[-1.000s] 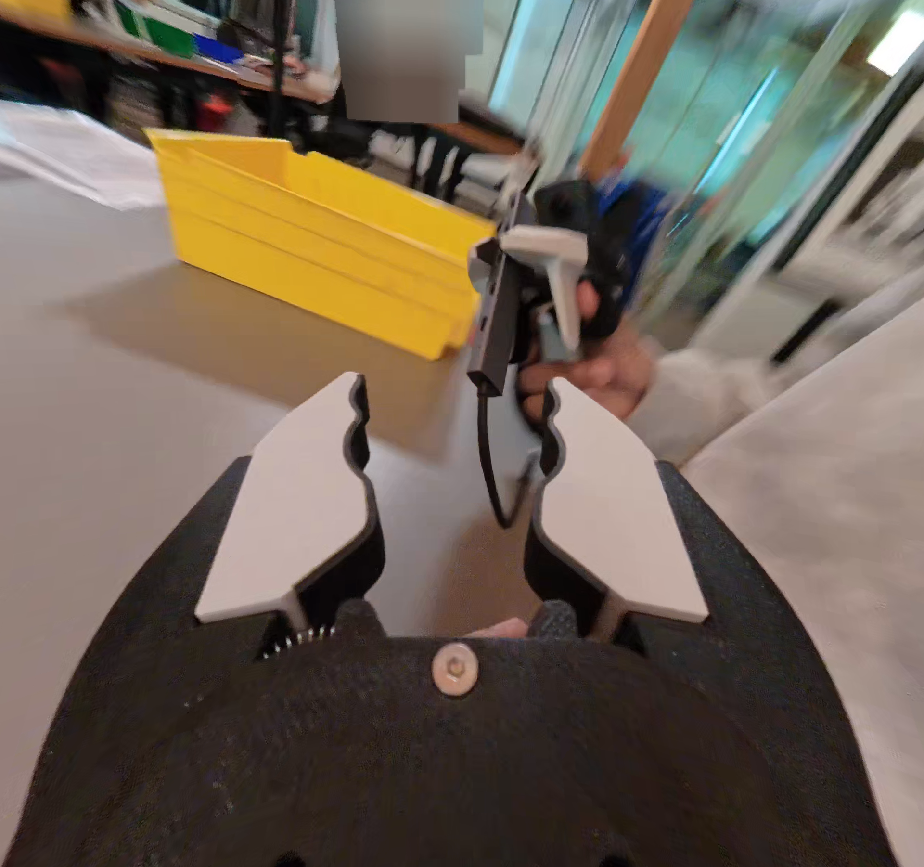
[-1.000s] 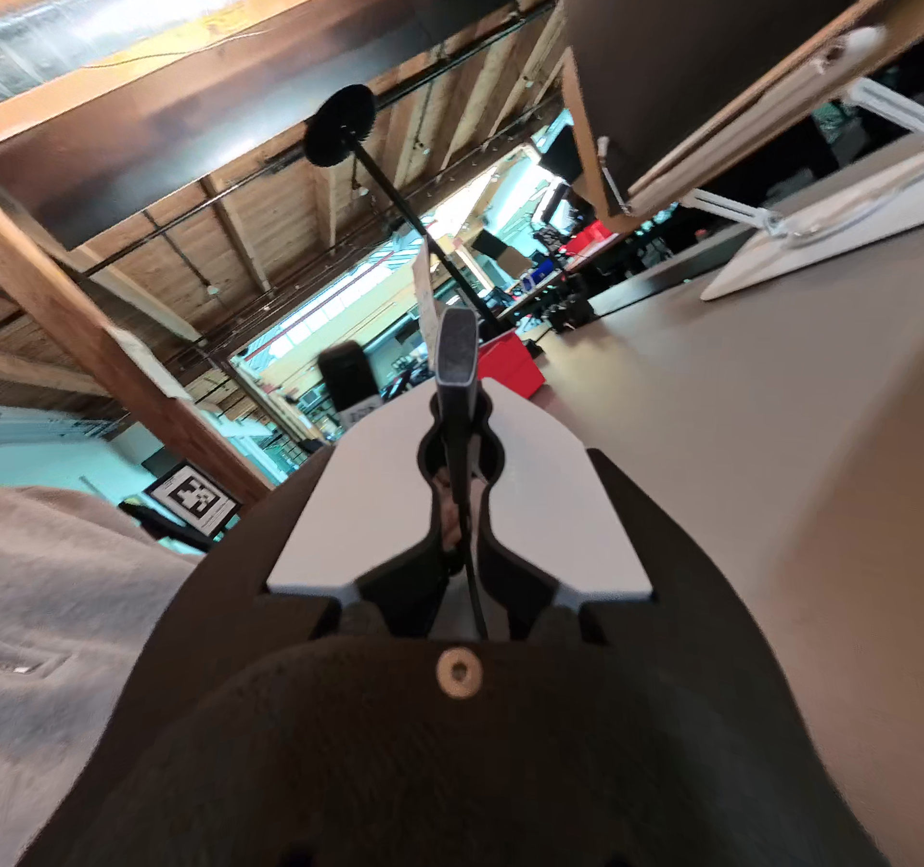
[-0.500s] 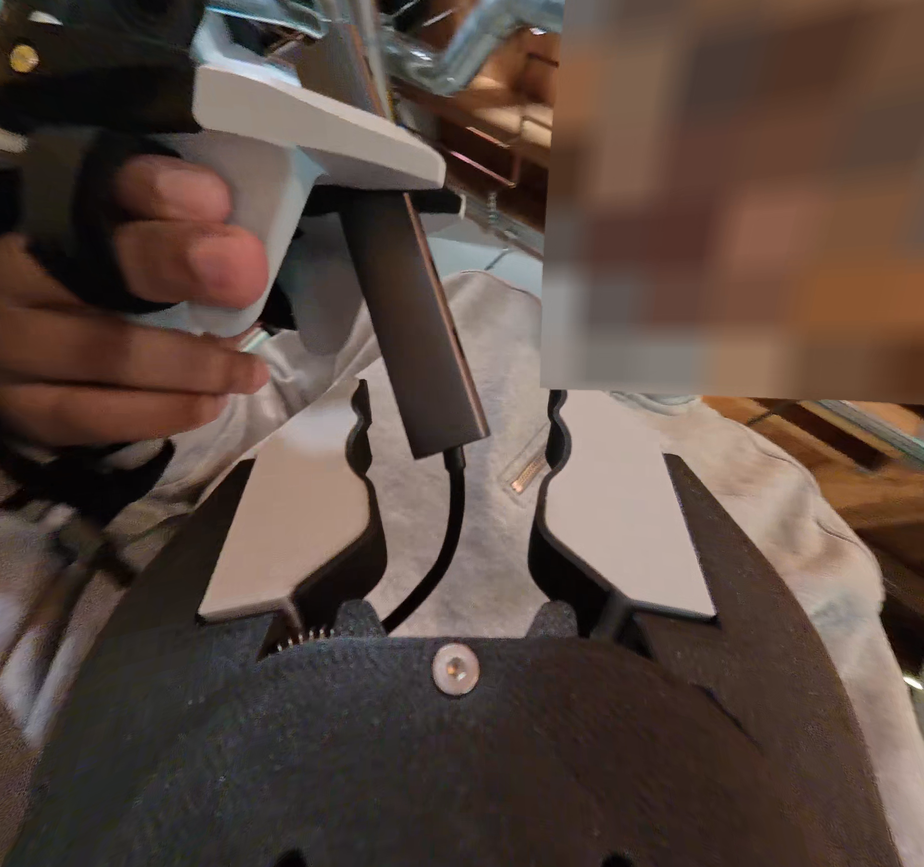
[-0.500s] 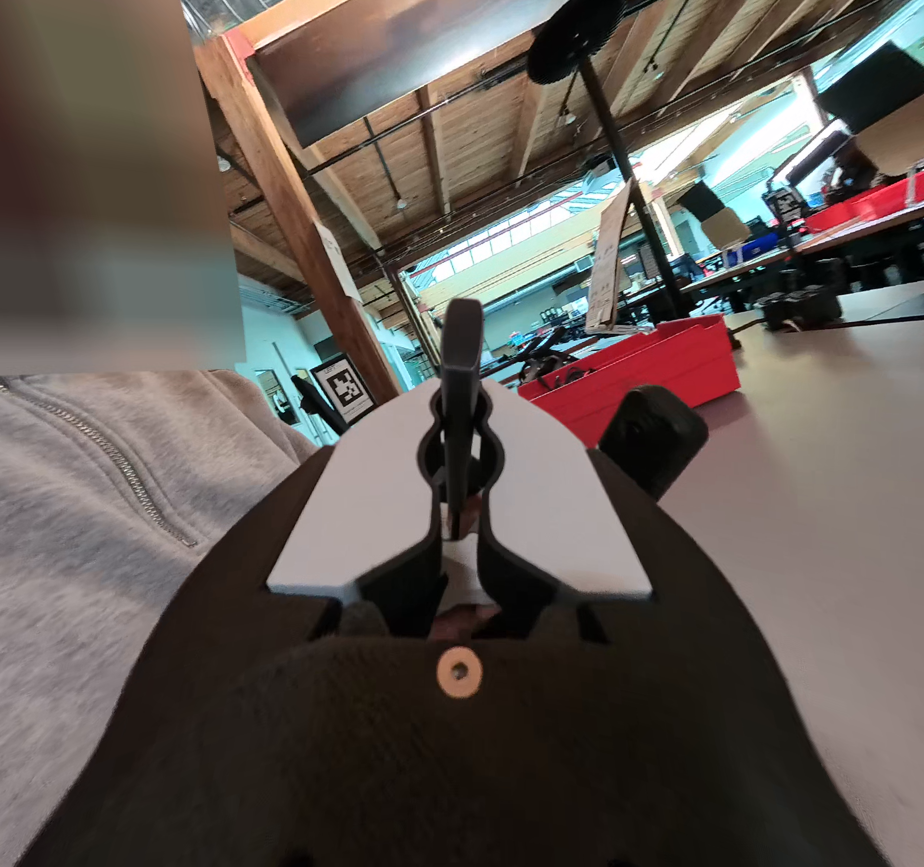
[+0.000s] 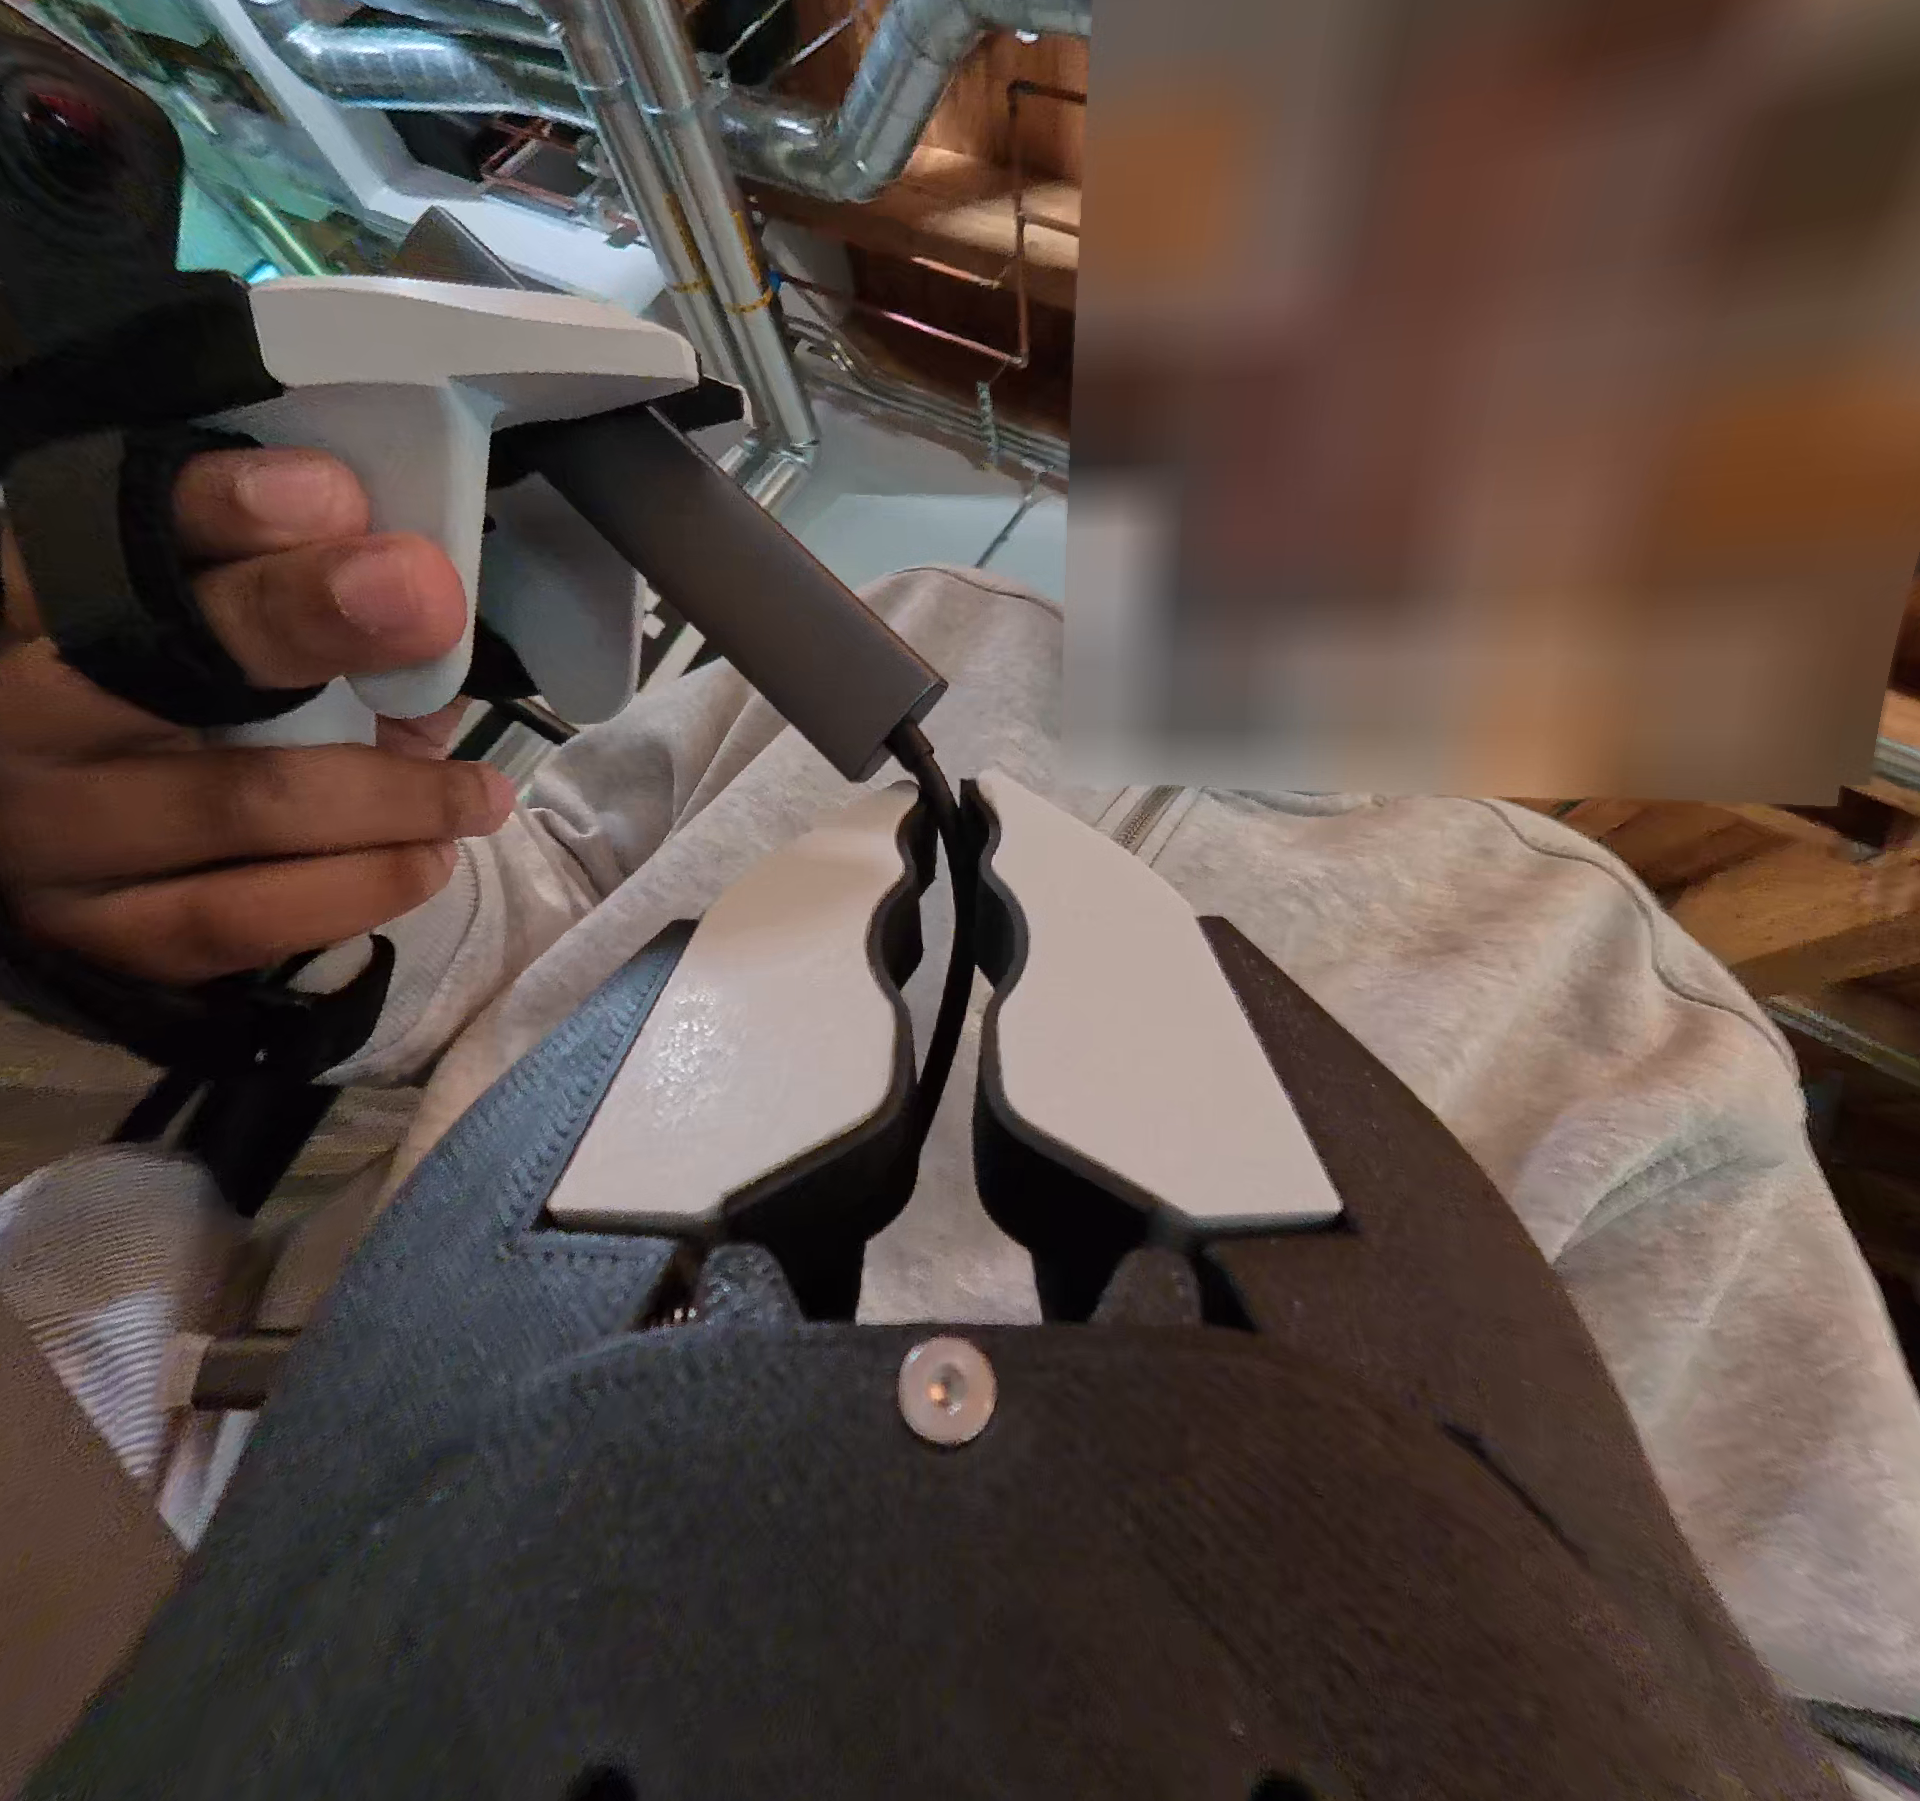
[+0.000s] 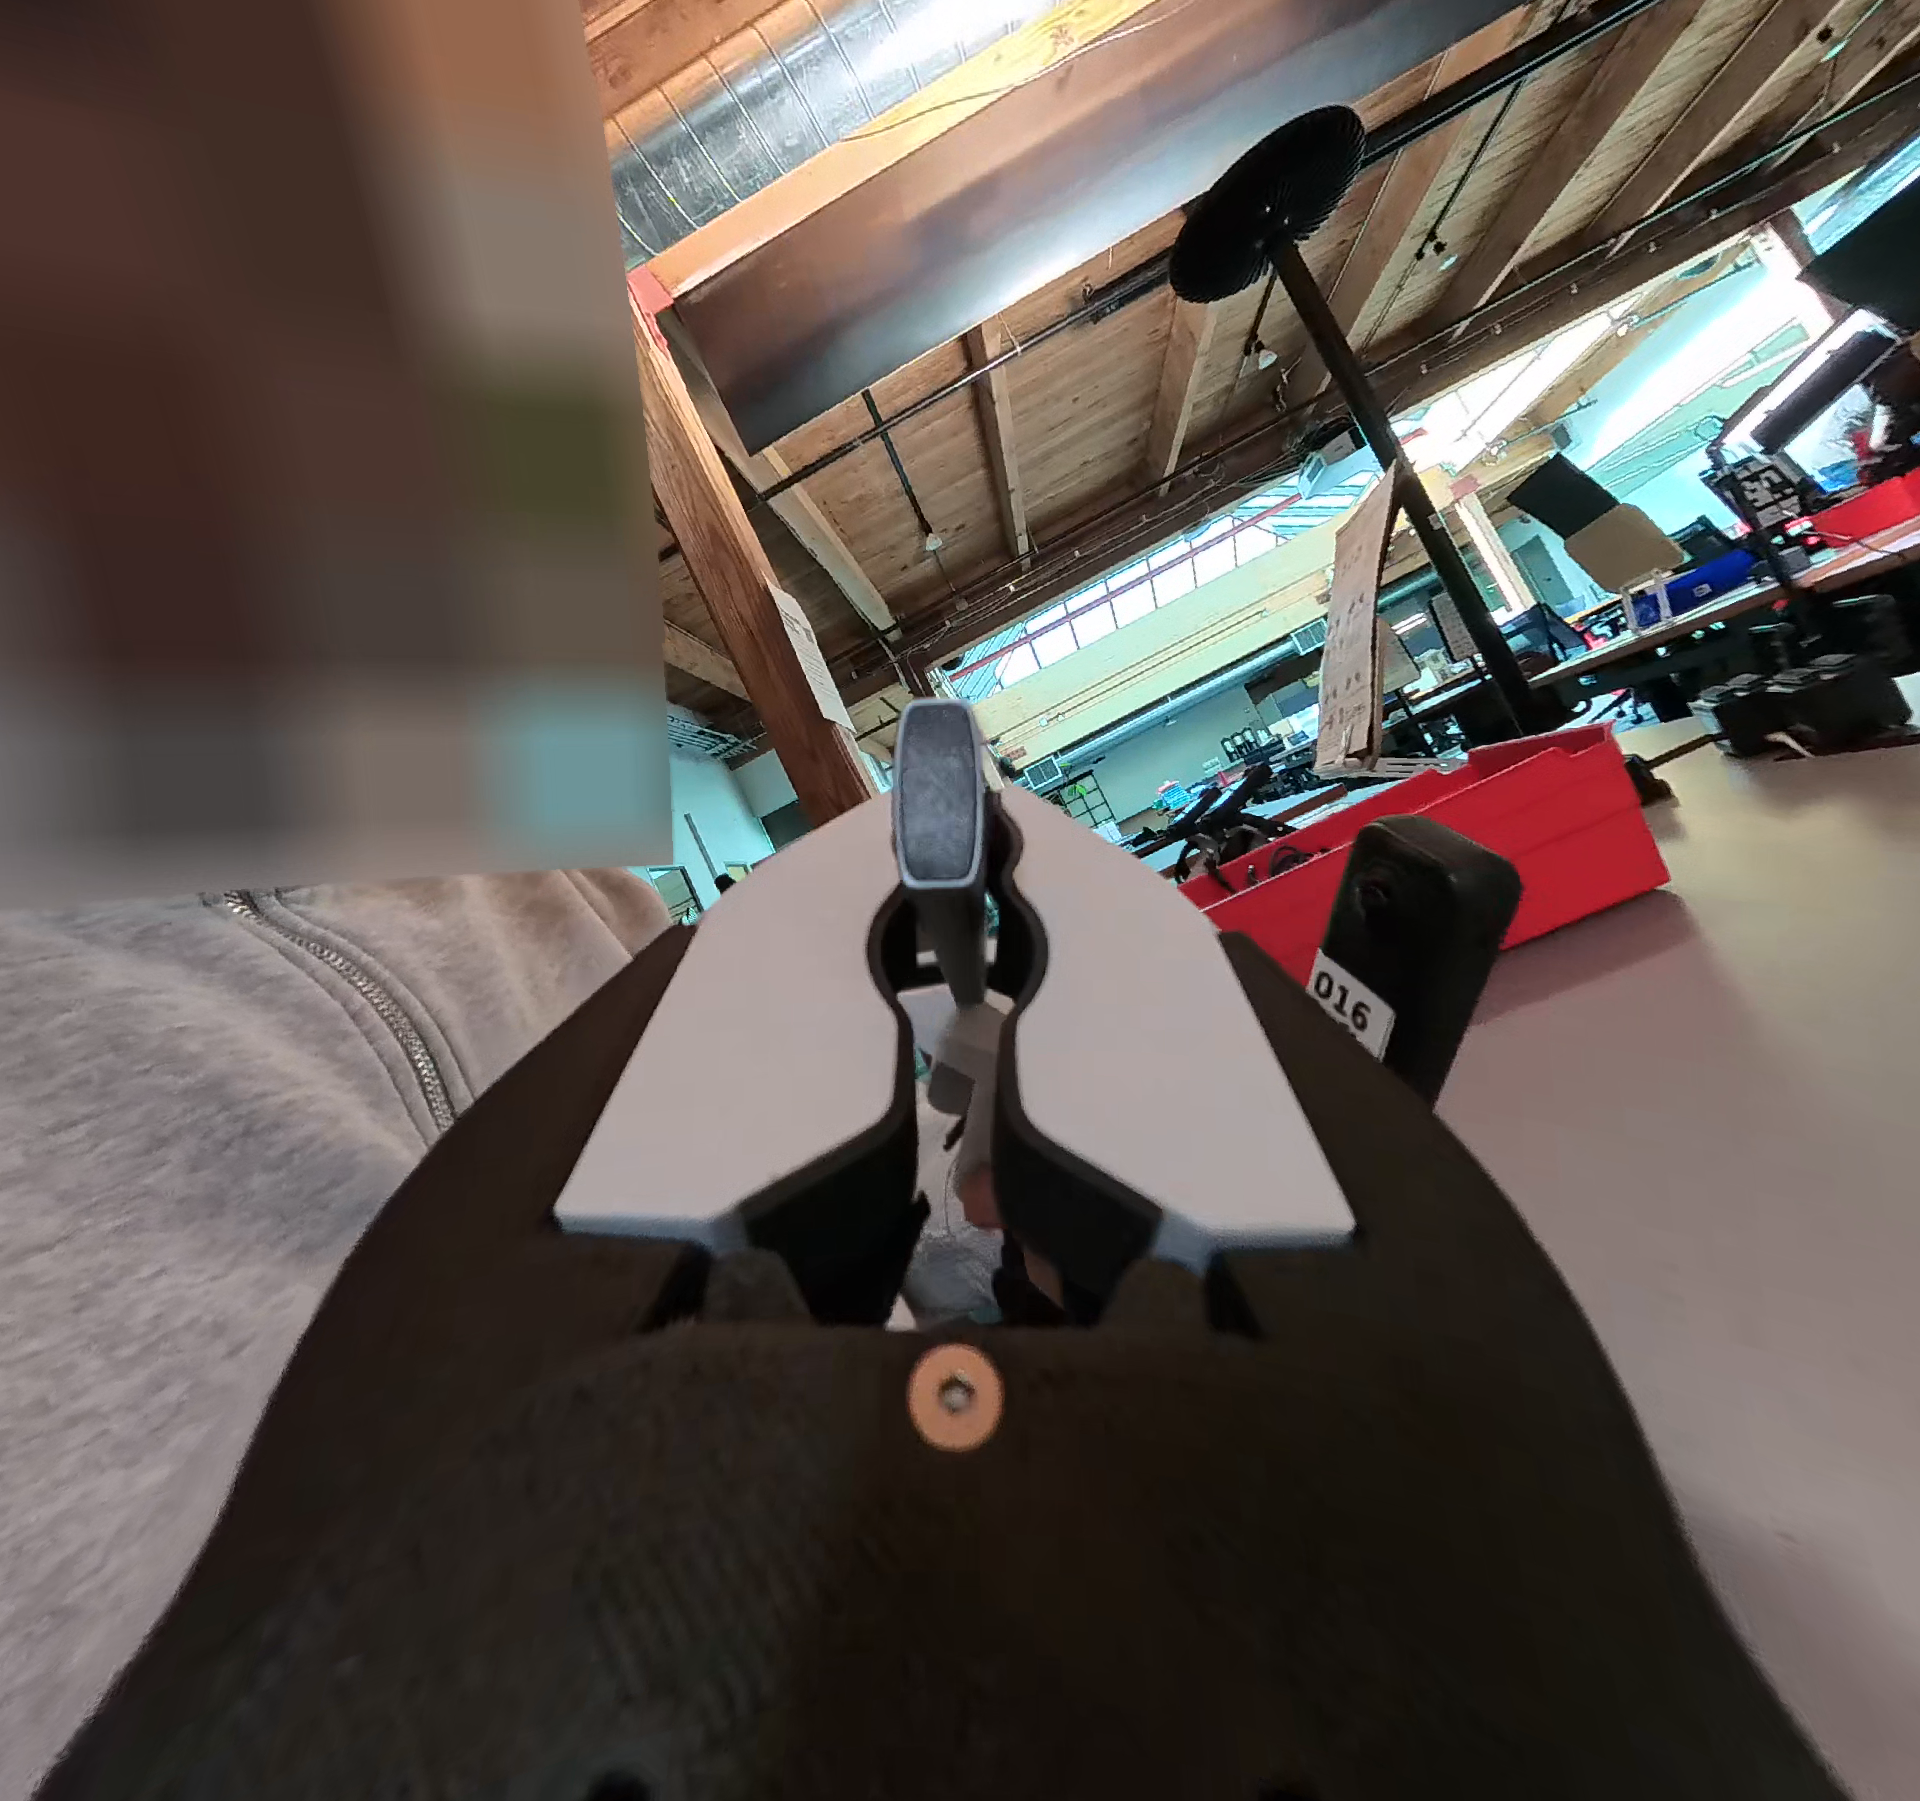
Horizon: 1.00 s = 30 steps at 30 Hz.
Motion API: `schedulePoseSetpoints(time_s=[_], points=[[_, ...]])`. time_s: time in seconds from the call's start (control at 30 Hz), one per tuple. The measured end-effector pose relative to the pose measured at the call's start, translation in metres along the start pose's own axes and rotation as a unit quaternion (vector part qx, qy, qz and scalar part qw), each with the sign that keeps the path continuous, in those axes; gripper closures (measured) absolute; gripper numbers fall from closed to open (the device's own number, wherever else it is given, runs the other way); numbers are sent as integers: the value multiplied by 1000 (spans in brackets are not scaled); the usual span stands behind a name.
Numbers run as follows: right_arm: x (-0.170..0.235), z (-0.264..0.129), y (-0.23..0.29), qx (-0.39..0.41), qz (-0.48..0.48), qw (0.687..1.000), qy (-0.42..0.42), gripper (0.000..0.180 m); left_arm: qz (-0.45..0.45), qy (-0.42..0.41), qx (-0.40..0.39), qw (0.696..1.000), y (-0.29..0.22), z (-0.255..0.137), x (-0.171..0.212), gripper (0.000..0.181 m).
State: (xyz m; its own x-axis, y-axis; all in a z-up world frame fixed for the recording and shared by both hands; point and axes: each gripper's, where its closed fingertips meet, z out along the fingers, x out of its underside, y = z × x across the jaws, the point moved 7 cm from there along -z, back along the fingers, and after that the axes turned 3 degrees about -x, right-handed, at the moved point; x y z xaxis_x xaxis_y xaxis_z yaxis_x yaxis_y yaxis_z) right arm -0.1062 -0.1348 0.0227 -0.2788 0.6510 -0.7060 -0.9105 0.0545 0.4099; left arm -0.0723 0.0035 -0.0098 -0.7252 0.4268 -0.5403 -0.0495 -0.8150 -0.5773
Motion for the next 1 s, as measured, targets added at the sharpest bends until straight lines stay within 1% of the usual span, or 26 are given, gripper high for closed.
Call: schedulePoseSetpoints(time_s=[0.07,0.1,0.13,0.17,0.23,0.3,0.37,0.43,0.5,0.53,0.63,0.7,0.73,0.8,0.87,1.0], points=[[-1,-1,0,13,2,1000,-7,170,30,-4,-24,999,0,0,-2,176],[-2,-3,-4,41,0,999,-13,164,48,-7,-39,998,-1,-1,-3,176],[-4,-6,-10,86,-6,996,-27,146,66,-10,-58,996,-1,-3,-5,176],[-5,-11,-16,131,-14,990,-43,133,88,-15,-81,993,-2,-6,-7,176],[-8,-21,-26,191,-12,980,-60,119,138,-40,-123,982,-7,-15,-14,176],[-11,-26,-31,212,6,975,-70,110,186,-64,-175,965,-13,-26,-20,177],[-9,-26,-33,209,26,975,-68,110,243,-72,-256,933,-18,-35,-24,177],[-3,-21,-36,197,52,977,-57,111,290,-61,-348,889,-20,-43,-26,177],[5,-14,-38,182,79,980,-34,112,322,-45,-416,849,-19,-47,-28,177],[9,-12,-39,174,91,980,-21,115,334,-37,-438,834,-19,-47,-28,177],[19,-7,-41,173,112,978,13,120,352,-6,-484,801,-13,-44,-25,177],[22,-7,-42,184,111,976,31,121,356,33,-509,783,-6,-41,-21,176],[23,-8,-44,195,107,974,40,123,358,55,-520,774,-2,-39,-19,176],[28,-13,-50,245,92,962,74,126,361,98,-536,757,6,-34,-13,176],[33,-17,-54,277,82,951,109,128,362,129,-543,746,13,-30,-8,177],[38,-17,-55,278,98,946,134,139,369,167,-559,723,20,-27,-3,177]])
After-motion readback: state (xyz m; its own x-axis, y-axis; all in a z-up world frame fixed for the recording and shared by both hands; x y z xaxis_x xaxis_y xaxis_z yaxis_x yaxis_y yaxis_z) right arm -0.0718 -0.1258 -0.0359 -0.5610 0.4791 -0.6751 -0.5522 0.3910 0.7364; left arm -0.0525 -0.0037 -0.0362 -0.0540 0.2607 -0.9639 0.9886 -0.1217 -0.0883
